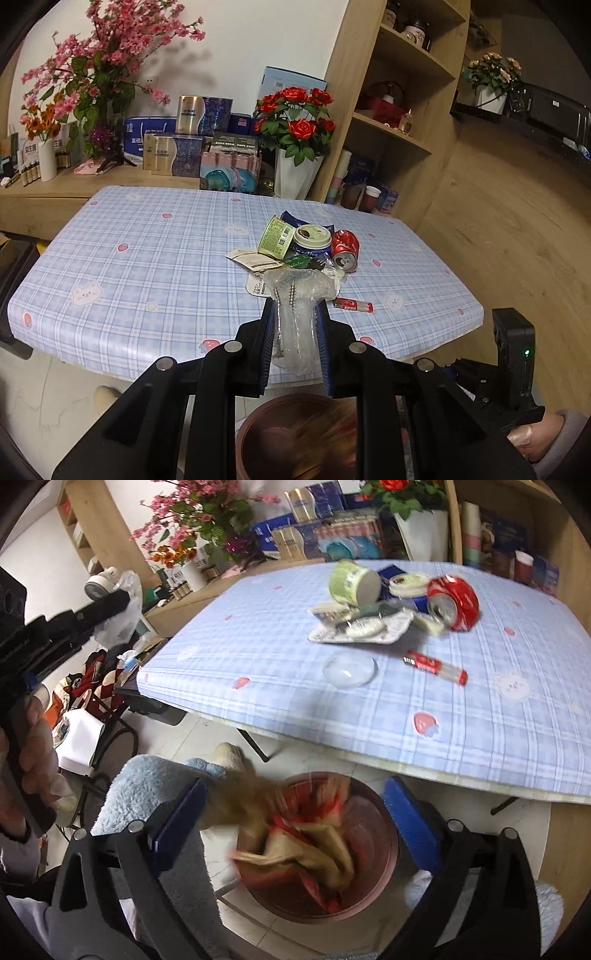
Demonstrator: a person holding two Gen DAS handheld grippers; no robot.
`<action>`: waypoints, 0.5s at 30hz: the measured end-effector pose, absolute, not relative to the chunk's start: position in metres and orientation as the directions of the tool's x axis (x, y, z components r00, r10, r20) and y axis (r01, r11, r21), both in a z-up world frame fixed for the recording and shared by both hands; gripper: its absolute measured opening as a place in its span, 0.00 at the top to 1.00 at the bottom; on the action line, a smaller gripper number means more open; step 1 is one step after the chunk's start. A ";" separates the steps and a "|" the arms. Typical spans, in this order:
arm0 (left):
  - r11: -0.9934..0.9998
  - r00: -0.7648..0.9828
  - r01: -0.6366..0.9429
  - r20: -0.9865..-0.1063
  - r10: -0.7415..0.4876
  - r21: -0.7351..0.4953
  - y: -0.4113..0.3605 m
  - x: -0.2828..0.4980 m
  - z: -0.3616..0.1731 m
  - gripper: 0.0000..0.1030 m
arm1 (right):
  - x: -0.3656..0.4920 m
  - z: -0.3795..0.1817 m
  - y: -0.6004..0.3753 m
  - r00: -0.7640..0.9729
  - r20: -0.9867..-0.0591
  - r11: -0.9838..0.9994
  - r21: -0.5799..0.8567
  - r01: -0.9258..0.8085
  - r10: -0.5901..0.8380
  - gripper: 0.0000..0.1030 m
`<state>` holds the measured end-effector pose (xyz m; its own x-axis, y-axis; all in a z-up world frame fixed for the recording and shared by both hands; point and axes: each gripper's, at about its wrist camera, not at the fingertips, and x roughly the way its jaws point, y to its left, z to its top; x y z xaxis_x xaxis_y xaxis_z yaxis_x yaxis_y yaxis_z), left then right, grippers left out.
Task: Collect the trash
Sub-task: 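Lower the clear plastic bag into the brown bin and open the left gripper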
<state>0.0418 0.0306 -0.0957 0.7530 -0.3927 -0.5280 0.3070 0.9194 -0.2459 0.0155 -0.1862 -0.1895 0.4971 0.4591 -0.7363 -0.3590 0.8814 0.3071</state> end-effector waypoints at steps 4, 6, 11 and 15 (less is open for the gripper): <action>0.922 0.764 0.296 -0.518 -0.386 -0.250 0.035 0.034 -0.095 0.79 | 0.016 -0.161 -0.202 0.647 -0.677 0.933 0.199 -0.299 0.351 0.06; 0.923 0.766 0.295 -0.517 -0.382 -0.246 0.033 0.031 -0.095 0.79 | 0.013 -0.146 -0.211 0.721 -0.629 0.956 0.152 -0.251 0.290 0.06; 0.920 0.754 0.310 -0.528 -0.390 -0.237 0.027 0.026 -0.100 0.79 | 0.013 -0.116 -0.233 0.833 -0.524 0.984 0.079 -0.161 0.178 0.06; 0.914 0.728 0.320 -0.552 -0.406 -0.250 0.022 0.028 -0.107 0.79 | 0.016 -0.104 -0.246 0.865 -0.484 0.992 0.051 -0.119 0.129 0.06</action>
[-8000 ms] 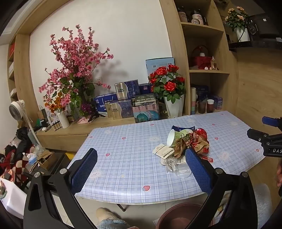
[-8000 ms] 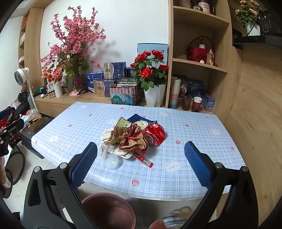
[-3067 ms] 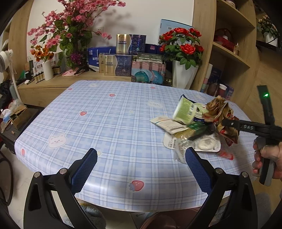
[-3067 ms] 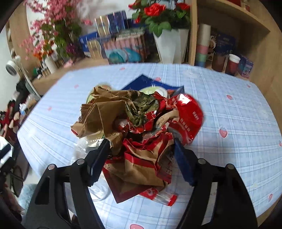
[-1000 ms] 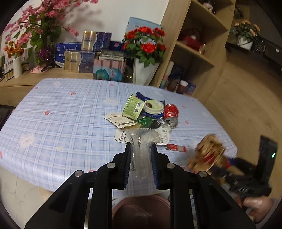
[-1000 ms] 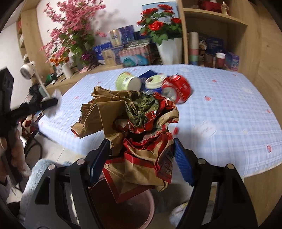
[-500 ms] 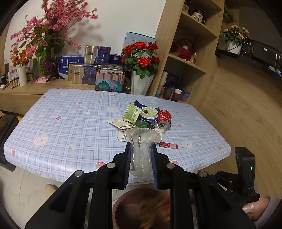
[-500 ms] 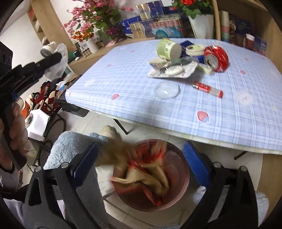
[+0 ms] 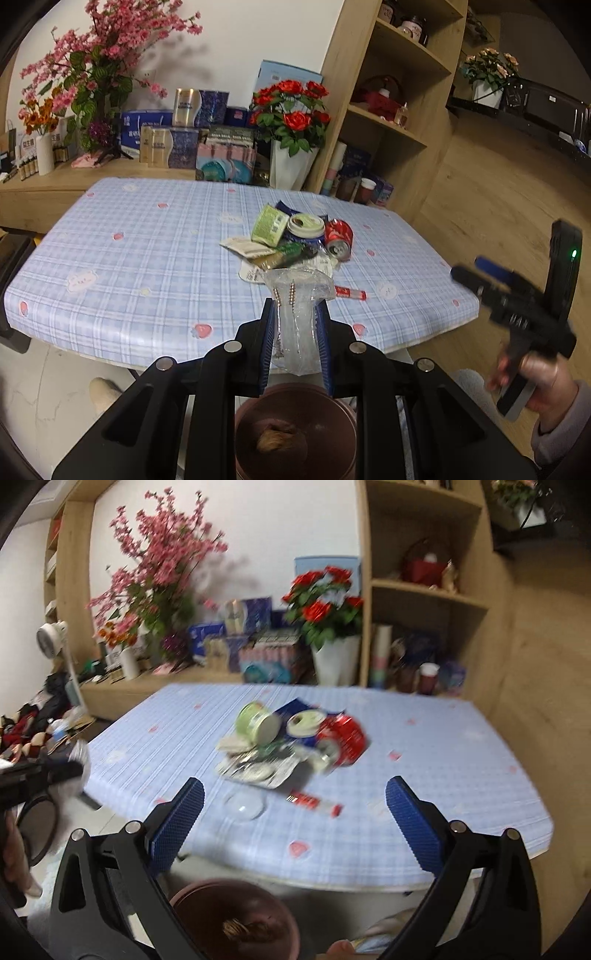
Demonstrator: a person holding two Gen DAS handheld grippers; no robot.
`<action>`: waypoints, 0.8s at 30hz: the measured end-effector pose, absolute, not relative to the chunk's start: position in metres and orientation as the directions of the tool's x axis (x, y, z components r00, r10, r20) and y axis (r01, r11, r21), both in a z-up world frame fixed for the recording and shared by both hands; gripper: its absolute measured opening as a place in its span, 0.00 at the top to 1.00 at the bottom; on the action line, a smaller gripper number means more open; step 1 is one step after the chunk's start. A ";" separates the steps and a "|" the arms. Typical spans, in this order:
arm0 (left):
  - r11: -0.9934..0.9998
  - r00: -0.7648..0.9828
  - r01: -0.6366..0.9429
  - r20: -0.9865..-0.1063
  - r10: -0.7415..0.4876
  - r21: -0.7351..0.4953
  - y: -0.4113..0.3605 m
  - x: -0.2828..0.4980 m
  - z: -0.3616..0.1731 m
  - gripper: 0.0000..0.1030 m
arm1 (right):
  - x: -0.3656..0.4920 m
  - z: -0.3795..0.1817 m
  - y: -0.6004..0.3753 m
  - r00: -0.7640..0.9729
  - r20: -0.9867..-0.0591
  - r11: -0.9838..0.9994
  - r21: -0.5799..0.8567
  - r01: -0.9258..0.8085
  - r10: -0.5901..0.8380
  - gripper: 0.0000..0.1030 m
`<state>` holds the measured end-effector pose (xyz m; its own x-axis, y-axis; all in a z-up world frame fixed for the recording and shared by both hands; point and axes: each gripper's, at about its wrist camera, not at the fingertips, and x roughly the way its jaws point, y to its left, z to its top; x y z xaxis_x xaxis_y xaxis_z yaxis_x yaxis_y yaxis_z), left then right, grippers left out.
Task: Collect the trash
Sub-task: 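Lower the clear plastic bag into the brown bin and open the left gripper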
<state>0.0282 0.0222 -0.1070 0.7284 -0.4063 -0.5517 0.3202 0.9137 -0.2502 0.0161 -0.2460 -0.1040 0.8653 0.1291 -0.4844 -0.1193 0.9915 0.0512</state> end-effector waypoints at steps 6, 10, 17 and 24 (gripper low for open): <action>0.909 0.713 0.334 -0.564 -0.416 -0.248 0.015 0.029 -0.114 0.79 | 0.017 -0.102 -0.259 0.878 -0.466 0.995 0.056 -0.088 0.104 0.06; 0.905 0.701 0.350 -0.572 -0.425 -0.243 0.010 0.028 -0.117 0.79 | 0.015 -0.105 -0.262 0.879 -0.468 0.996 0.056 -0.070 0.088 0.06; 0.883 0.666 0.398 -0.584 -0.464 -0.248 -0.002 0.022 -0.120 0.78 | 0.012 -0.104 -0.263 0.884 -0.463 0.997 0.052 -0.051 0.069 0.06; 0.840 0.627 0.475 -0.570 -0.532 -0.262 -0.009 0.005 -0.120 0.45 | 0.011 -0.103 -0.265 0.885 -0.462 0.998 0.051 -0.037 0.056 0.06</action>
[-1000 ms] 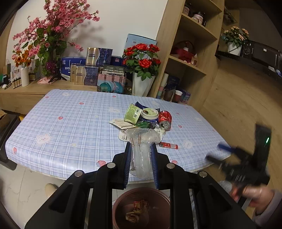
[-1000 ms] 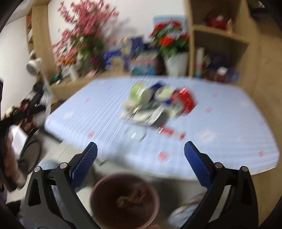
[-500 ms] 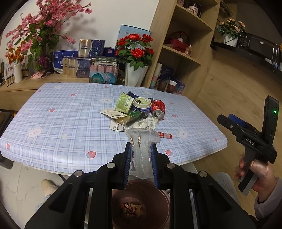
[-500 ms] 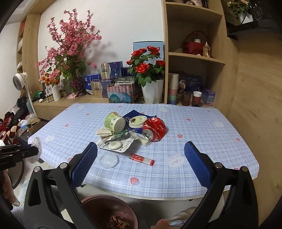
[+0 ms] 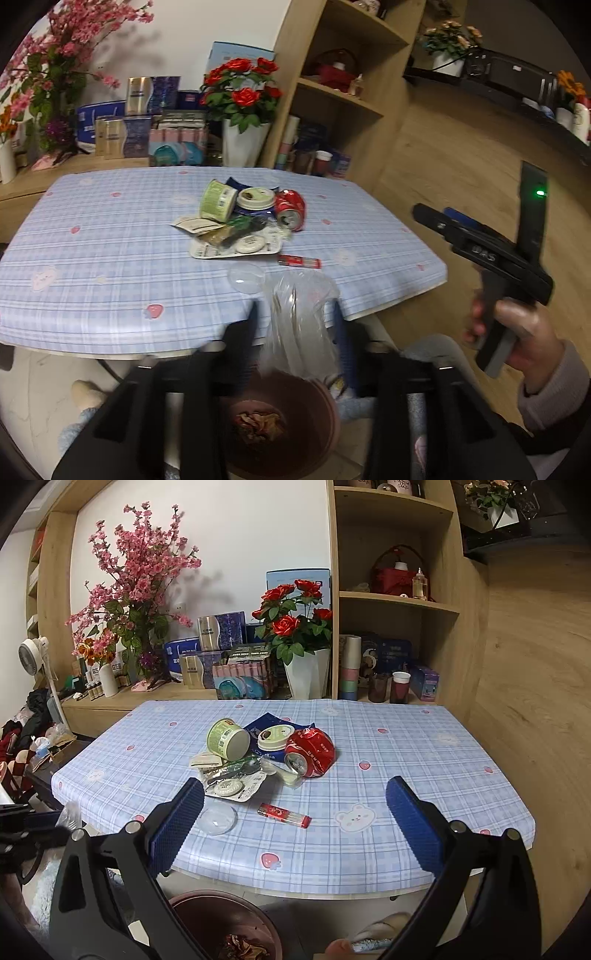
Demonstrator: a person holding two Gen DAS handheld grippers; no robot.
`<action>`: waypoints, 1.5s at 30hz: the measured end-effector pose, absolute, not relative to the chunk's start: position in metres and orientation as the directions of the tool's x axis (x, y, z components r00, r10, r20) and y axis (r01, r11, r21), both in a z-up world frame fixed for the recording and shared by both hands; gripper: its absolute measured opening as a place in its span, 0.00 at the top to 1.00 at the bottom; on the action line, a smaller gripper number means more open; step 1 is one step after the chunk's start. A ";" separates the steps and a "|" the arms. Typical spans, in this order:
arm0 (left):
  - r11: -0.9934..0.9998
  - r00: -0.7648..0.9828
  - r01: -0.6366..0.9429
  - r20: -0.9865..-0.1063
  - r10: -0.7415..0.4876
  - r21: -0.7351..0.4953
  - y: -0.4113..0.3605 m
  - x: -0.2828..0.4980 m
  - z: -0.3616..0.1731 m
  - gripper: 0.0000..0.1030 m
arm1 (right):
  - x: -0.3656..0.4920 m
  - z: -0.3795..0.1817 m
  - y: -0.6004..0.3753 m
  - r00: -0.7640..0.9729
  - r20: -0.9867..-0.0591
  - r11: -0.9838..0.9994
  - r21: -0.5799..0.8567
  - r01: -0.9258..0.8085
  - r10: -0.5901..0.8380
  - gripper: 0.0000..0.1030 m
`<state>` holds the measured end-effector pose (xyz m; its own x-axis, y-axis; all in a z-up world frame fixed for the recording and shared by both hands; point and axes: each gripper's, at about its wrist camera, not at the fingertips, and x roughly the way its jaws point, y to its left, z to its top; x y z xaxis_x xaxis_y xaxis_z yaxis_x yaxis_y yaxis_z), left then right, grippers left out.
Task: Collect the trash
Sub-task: 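Lower the clear plastic bag into the brown bin and open the left gripper, then reach the left gripper to the green paper cup and grasp it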
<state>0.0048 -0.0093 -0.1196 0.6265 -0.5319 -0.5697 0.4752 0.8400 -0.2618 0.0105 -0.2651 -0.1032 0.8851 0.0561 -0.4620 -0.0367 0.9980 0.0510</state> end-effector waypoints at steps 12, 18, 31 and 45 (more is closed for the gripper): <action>0.924 0.775 0.346 -0.505 -0.380 -0.163 0.012 0.004 -0.106 0.07 | 0.010 -0.104 -0.261 0.881 -0.470 0.999 0.040 -0.037 0.052 0.06; 0.956 0.825 0.250 -0.483 -0.292 -0.152 0.031 0.018 -0.102 0.06 | 0.014 -0.106 -0.265 0.882 -0.468 0.998 0.053 -0.039 0.059 0.05; 0.982 0.855 0.139 -0.485 -0.186 -0.132 0.052 0.056 -0.106 0.06 | 0.041 -0.115 -0.284 0.860 -0.510 0.999 0.044 0.001 0.022 0.05; 0.980 0.819 0.156 -0.539 -0.198 -0.123 0.034 0.112 -0.123 0.06 | 0.084 -0.135 -0.295 0.826 -0.564 0.999 0.049 0.001 0.027 0.05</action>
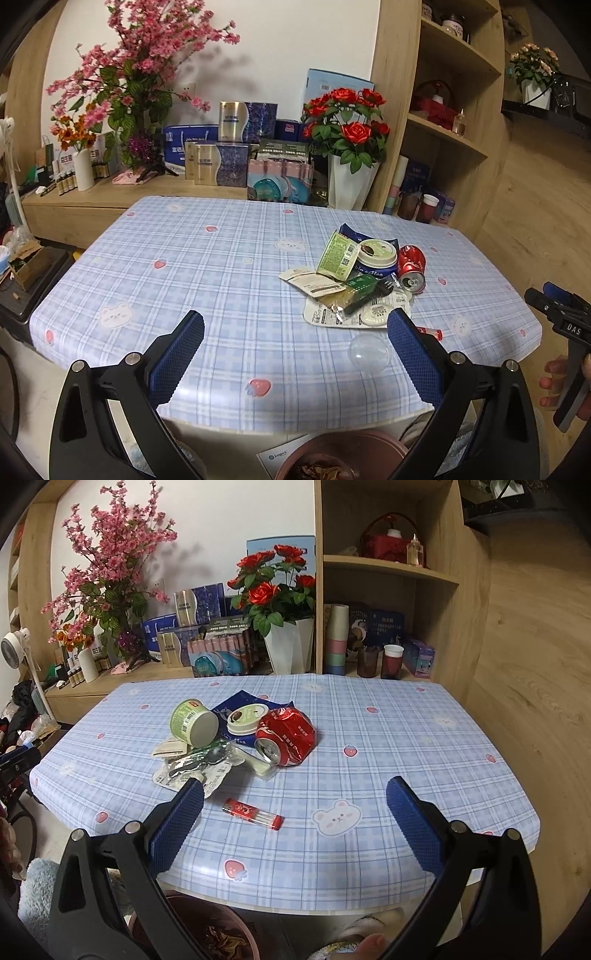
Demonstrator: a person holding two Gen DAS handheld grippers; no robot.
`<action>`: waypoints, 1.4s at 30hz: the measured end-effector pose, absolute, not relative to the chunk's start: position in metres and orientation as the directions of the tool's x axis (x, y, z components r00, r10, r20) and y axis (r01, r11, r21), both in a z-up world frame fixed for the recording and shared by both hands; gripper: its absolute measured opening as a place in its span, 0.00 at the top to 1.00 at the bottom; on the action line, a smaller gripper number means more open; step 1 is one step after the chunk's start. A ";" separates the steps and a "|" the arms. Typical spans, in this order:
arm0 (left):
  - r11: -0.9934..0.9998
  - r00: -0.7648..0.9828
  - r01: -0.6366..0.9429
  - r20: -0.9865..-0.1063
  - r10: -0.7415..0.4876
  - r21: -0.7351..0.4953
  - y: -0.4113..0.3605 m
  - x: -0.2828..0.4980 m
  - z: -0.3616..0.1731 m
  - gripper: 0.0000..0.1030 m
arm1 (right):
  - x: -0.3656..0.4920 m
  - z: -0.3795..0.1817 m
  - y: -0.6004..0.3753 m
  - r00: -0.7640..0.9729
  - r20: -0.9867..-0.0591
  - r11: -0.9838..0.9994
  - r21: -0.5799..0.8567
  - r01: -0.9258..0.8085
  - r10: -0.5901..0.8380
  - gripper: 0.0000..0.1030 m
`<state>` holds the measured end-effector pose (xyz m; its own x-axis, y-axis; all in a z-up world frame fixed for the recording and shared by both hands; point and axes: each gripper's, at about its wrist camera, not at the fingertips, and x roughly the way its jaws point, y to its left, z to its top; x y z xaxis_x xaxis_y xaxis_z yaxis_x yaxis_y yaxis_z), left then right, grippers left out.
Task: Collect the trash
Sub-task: 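Reach the left gripper to the green paper cup and grasp it, then grasp the crushed red can with the right gripper while the left gripper holds the green cup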
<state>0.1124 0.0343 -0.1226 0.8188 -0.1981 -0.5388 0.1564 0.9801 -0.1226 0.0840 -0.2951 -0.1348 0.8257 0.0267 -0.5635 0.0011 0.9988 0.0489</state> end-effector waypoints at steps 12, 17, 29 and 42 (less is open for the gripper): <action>0.946 0.700 0.148 -0.646 -0.306 -0.287 -0.012 0.221 -0.150 0.06 | 0.141 -0.165 -0.313 0.784 -0.619 0.997 0.071 0.001 0.043 0.05; 0.902 0.629 0.068 -0.684 -0.370 -0.425 -0.031 0.275 -0.171 0.06 | 0.170 -0.184 -0.328 0.758 -0.652 0.997 0.069 0.024 0.026 0.05; 0.701 0.558 -0.222 -0.678 -0.479 -0.678 -0.031 0.357 -0.224 0.14 | 0.203 -0.217 -0.344 0.710 -0.703 0.995 0.090 0.033 0.039 0.05; 0.697 0.586 -0.189 -0.649 -0.485 -0.692 -0.027 0.367 -0.242 0.29 | 0.251 -0.220 -0.343 0.698 -0.705 0.986 0.168 -0.007 0.126 0.05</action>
